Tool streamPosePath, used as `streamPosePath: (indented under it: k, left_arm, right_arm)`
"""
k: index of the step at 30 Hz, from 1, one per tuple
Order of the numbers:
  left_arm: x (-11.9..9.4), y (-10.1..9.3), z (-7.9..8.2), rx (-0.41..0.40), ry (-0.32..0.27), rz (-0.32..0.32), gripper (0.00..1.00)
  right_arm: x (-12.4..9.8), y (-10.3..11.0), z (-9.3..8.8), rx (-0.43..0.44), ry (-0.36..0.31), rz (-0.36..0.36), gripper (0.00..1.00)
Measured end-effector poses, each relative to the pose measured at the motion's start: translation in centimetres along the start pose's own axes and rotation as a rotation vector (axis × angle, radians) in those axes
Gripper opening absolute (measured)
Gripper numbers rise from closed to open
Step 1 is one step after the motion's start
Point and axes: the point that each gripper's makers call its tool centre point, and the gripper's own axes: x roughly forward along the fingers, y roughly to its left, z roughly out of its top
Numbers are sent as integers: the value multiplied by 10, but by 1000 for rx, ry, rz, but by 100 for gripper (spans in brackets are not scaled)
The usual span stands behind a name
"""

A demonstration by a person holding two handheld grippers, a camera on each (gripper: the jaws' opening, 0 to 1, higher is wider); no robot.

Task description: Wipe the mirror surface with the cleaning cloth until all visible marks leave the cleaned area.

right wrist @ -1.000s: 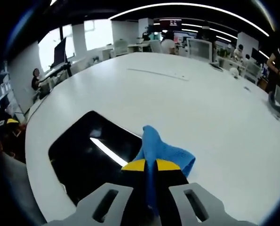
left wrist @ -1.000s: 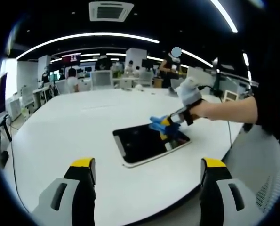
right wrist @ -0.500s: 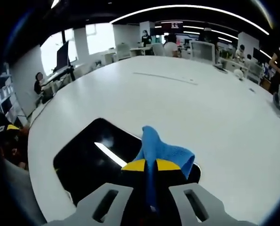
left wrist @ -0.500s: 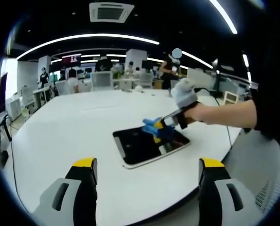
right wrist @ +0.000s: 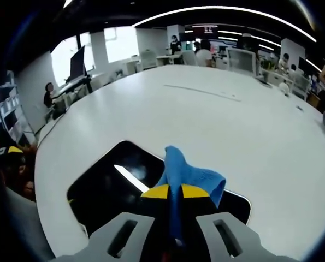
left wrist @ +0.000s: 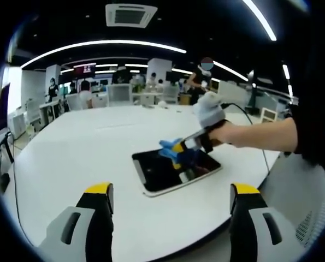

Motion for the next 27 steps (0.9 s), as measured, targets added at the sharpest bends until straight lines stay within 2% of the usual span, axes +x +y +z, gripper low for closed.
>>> streamPosePath:
  k: [6, 19, 27]
  left_arm:
    - [-2, 4, 2, -8, -18, 21, 88]
    - [0, -1, 1, 8, -10, -6, 88]
    - [1, 0, -1, 9, 7, -5, 92]
  right_arm:
    - [7, 10, 5, 8, -2, 22, 1]
    - [20, 29, 13, 5, -8, 63, 1]
    - [25, 42, 17, -5, -2, 80, 1]
